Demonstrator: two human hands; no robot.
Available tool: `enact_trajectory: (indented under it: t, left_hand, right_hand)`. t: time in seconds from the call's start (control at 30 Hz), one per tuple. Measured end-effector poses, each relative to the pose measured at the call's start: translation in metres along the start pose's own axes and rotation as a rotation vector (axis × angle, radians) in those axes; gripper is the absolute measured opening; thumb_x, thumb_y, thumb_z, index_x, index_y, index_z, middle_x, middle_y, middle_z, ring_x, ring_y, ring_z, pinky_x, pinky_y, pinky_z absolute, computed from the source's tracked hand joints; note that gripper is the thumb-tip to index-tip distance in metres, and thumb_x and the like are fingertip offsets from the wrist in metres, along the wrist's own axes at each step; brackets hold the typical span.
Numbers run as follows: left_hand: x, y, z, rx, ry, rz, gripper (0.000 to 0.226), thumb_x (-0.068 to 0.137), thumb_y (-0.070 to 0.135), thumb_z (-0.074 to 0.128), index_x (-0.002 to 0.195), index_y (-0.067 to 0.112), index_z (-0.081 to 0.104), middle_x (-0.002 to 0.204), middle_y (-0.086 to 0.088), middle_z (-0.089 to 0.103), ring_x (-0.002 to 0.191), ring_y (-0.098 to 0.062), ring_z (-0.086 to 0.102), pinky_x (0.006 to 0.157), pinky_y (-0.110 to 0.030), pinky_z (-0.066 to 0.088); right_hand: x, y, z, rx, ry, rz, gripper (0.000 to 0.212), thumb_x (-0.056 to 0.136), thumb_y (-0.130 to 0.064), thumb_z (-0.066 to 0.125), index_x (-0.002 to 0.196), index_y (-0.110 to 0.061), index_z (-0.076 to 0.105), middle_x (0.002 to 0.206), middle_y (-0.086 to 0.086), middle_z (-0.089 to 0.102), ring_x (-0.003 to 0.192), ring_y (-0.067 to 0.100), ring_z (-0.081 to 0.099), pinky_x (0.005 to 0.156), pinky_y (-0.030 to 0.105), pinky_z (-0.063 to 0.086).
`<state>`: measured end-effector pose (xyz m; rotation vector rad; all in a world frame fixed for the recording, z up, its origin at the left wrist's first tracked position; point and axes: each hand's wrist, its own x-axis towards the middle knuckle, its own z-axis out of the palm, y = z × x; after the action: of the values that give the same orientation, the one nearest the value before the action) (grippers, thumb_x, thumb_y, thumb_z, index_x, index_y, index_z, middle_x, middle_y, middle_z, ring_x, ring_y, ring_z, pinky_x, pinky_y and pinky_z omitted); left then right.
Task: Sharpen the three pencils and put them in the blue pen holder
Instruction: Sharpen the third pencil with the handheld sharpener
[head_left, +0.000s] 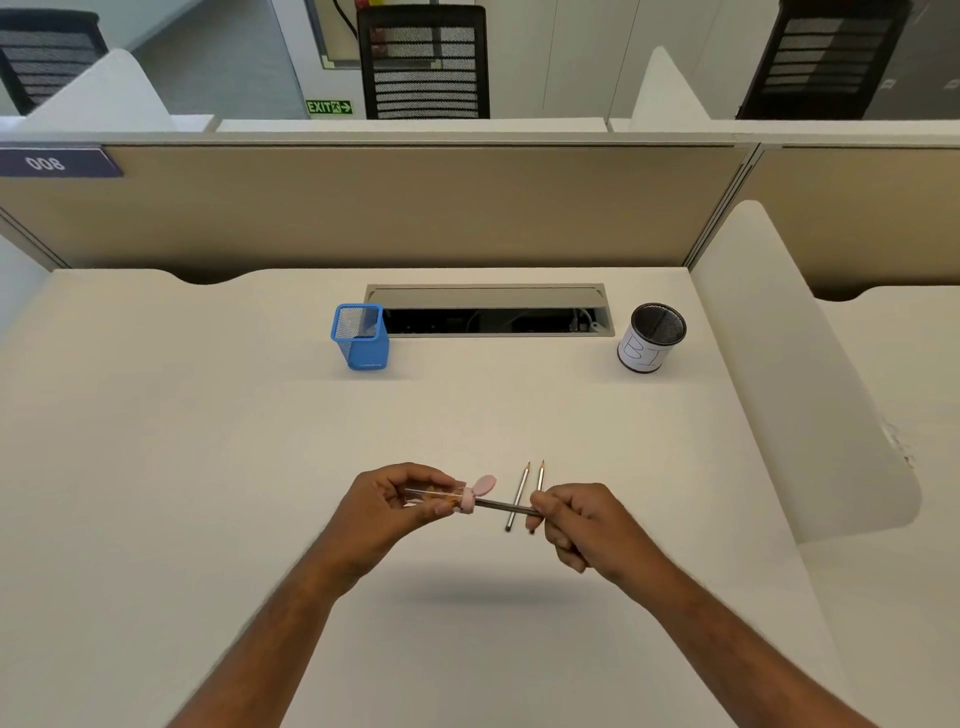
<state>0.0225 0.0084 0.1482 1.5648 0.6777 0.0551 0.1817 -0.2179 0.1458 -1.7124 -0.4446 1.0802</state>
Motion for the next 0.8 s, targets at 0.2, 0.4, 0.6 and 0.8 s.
enact_trajectory:
  t: [0.2,0.4,0.6,0.8]
  left_hand:
    - [0.001,-0.006,0.004,-0.058,0.032,-0.015,0.022,0.087,0.006,0.087,0.108,0.013,0.084,0.11,-0.005,0.086,0.107,-0.026,0.082,0.106,-0.048,0.061]
    - [0.001,-0.01,0.006,-0.129,0.047,-0.021,0.022,0.088,0.006,0.086,0.107,0.015,0.083,0.11,-0.009,0.086,0.11,-0.029,0.081,0.109,-0.05,0.059]
    - [0.002,-0.011,0.005,-0.134,0.055,-0.019,0.023,0.087,0.005,0.086,0.108,0.012,0.082,0.11,-0.009,0.086,0.109,-0.028,0.081,0.108,-0.049,0.06]
    - [0.002,-0.014,0.005,-0.081,0.0,-0.043,0.023,0.087,0.006,0.087,0.109,0.01,0.083,0.112,-0.008,0.086,0.111,-0.029,0.08,0.11,-0.052,0.059]
  right_hand:
    - [-0.006,0.001,-0.003,-0.1,0.028,-0.081,0.021,0.11,-0.033,0.053,0.12,-0.025,0.07,0.083,0.004,0.075,0.059,0.019,0.066,0.054,0.023,0.043]
    - [-0.005,0.006,-0.005,-0.296,0.14,-0.255,0.017,0.097,-0.019,0.076,0.105,-0.034,0.071,0.094,-0.012,0.074,0.079,0.014,0.074,0.071,0.022,0.054]
    - [-0.003,0.01,-0.002,-0.26,0.173,-0.281,0.014,0.098,-0.015,0.074,0.1,-0.028,0.08,0.085,-0.008,0.077,0.071,0.014,0.071,0.072,0.031,0.056]
    - [0.003,-0.001,-0.004,0.01,-0.048,0.05,0.036,0.11,-0.027,0.055,0.089,-0.007,0.077,0.058,0.003,0.054,0.042,0.017,0.046,0.051,0.024,0.04]
